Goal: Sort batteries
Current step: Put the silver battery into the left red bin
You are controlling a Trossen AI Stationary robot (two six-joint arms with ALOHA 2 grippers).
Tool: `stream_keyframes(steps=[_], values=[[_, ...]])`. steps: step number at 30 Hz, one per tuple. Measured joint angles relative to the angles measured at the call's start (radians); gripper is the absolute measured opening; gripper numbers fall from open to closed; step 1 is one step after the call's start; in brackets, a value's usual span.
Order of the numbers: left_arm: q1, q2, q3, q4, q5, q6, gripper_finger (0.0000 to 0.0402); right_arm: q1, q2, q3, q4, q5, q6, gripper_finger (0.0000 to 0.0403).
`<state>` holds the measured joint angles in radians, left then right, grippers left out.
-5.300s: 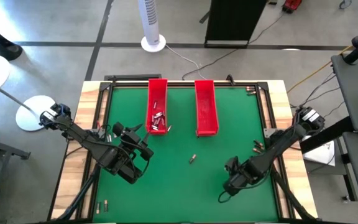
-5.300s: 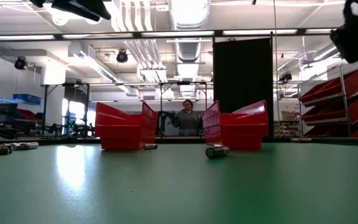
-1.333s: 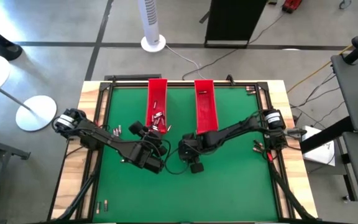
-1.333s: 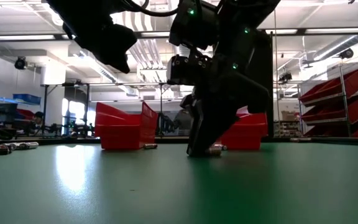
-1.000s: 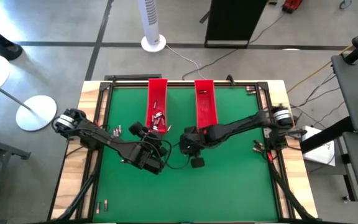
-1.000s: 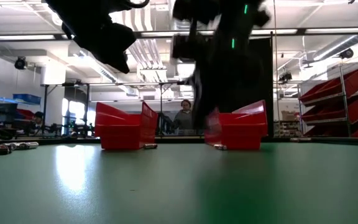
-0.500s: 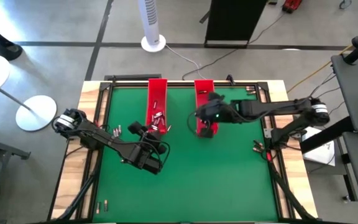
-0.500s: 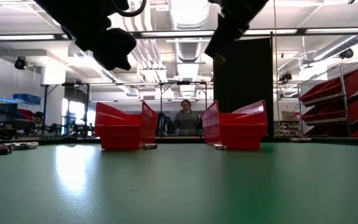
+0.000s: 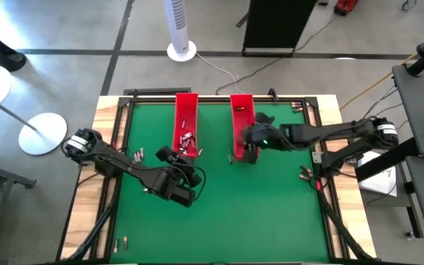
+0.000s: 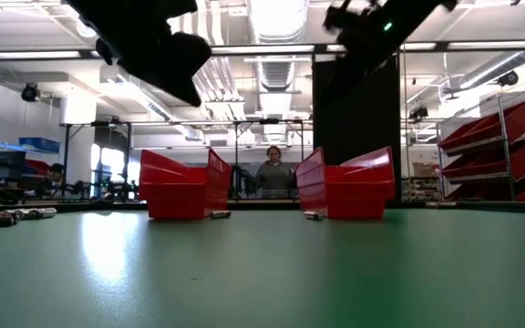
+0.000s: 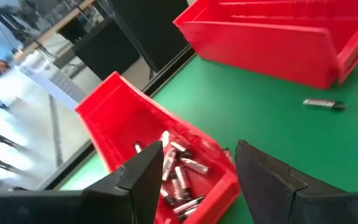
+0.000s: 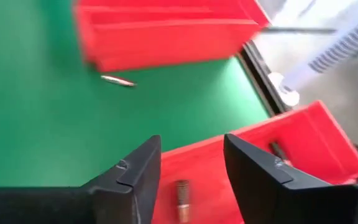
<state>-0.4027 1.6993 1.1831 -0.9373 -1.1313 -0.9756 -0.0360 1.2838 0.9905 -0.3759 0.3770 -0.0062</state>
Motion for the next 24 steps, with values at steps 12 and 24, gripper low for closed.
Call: stream_keyframes(steps=[12, 24], values=[[0.294, 0.001, 0.126, 0.220, 0.408, 0.330, 0.0180, 0.427, -0.097, -0.385, 0.547, 0.001, 0.189, 0.0168], [0.388, 0.065, 0.210, 0.373, 0.625, 0.557, 0.0180, 0.615, 0.144, -0.462, 0.784, 0.093, 0.307, 0.0132]])
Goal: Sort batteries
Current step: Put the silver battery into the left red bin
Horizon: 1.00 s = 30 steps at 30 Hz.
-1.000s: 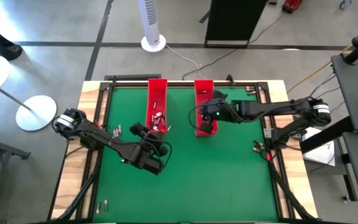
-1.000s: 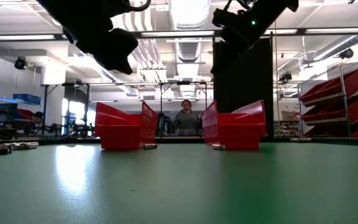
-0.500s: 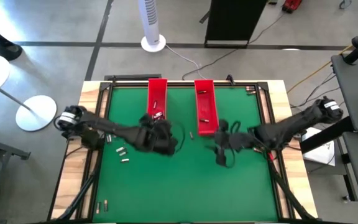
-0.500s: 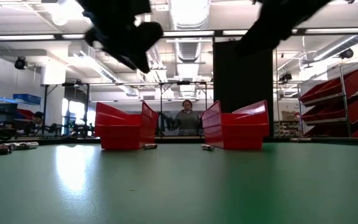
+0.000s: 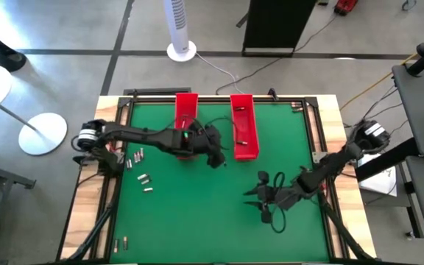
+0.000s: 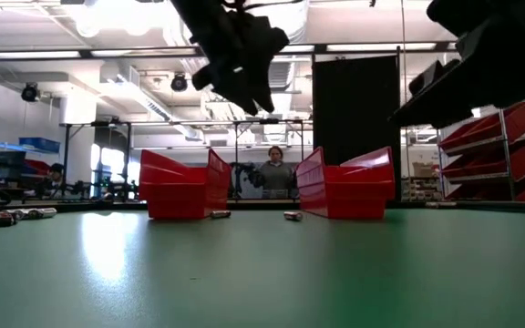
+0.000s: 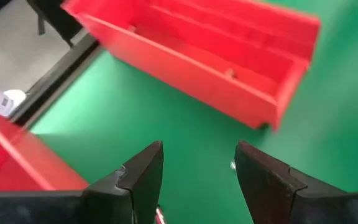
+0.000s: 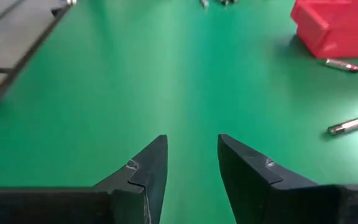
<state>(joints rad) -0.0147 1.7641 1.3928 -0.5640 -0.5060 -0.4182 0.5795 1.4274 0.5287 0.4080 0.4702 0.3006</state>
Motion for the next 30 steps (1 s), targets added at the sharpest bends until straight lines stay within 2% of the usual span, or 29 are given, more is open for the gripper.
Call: stream_keyframes(steps=[4, 7, 13, 16, 20, 25, 30], values=[[-0.022, 0.099, 0.028, 0.010, 0.009, 0.015, 0.0180, 0.014, 0.085, 0.031, -0.005, 0.036, 0.043, 0.0142], [-0.020, 0.183, 0.061, 0.008, 0.070, 0.051, 0.0184, 0.014, 0.133, 0.051, -0.006, 0.039, 0.048, 0.0161], [-0.002, 0.324, 0.137, -0.016, 0.105, 0.103, 0.0225, 0.009, 0.136, 0.077, -0.063, 0.039, 0.042, 0.0207], [-0.003, 0.344, 0.135, -0.016, 0.083, 0.126, 0.0251, 0.010, 0.104, 0.088, -0.126, 0.053, 0.042, 0.0226], [-0.018, 0.343, 0.117, 0.067, 0.080, 0.189, 0.0276, 0.012, 0.055, 0.083, -0.176, 0.062, 0.048, 0.0246], [-0.012, 0.347, 0.095, 0.241, 0.191, 0.251, 0.0298, 0.018, 0.026, 0.070, -0.214, 0.075, 0.055, 0.0266], [0.016, 0.368, 0.056, 0.267, 0.192, 0.249, 0.0306, 0.025, 0.020, 0.068, -0.251, 0.074, 0.081, 0.0280]])
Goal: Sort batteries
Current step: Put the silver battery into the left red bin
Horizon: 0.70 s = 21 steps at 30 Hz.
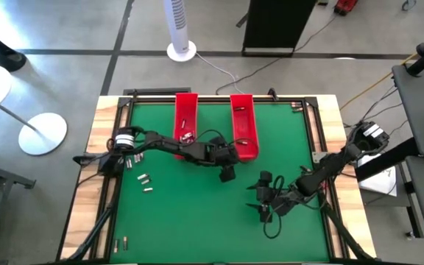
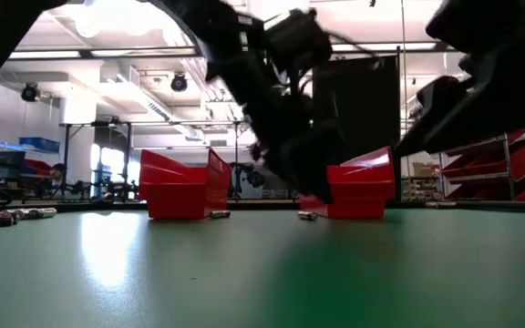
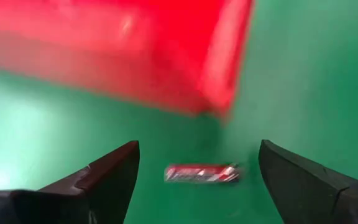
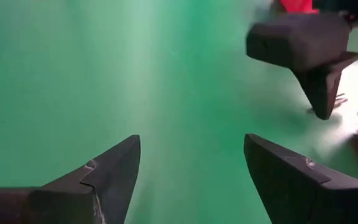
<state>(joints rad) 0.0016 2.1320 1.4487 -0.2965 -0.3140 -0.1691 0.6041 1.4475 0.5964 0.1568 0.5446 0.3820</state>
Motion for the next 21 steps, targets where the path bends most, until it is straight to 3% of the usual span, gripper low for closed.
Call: stream_keyframes(steps=[17, 21], values=[[-0.001, -0.011, -0.213, 0.273, 0.040, -0.013, 0.0307, 0.000, 0.007, -0.009, -0.010, -0.002, 0.013, 0.0277], [-0.001, -0.011, -0.221, 0.262, 0.064, -0.027, 0.0307, 0.000, 0.007, -0.009, -0.011, -0.002, 0.013, 0.0272]])
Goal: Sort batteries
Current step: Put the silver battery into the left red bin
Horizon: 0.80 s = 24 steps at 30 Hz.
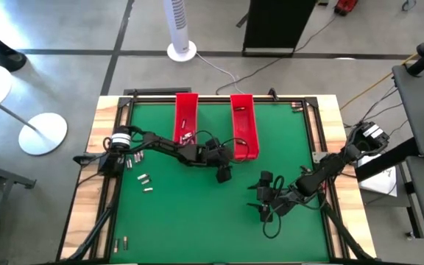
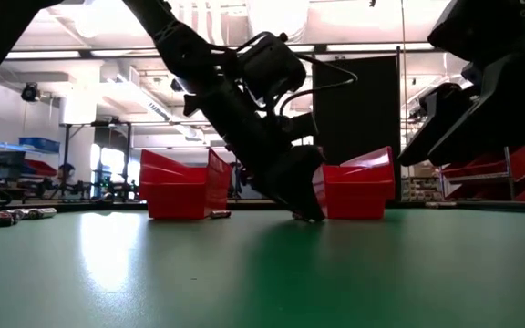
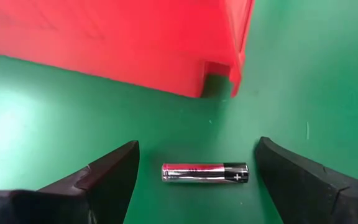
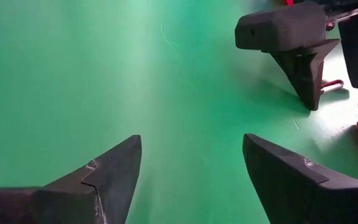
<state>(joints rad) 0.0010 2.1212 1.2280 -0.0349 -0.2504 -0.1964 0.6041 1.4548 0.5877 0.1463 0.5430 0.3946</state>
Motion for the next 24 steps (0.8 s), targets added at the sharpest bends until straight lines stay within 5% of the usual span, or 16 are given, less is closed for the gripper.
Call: stream_keyframes(steps=[10, 24], values=[[0.022, -0.004, 0.018, -0.049, 0.163, 0.039, 0.0307, 0.000, 0.000, -0.004, -0.007, 0.000, -0.001, 0.0252], [0.043, -0.007, -0.011, -0.024, 0.143, -0.003, 0.0276, 0.000, 0.000, -0.031, -0.016, 0.000, 0.013, 0.0235]])
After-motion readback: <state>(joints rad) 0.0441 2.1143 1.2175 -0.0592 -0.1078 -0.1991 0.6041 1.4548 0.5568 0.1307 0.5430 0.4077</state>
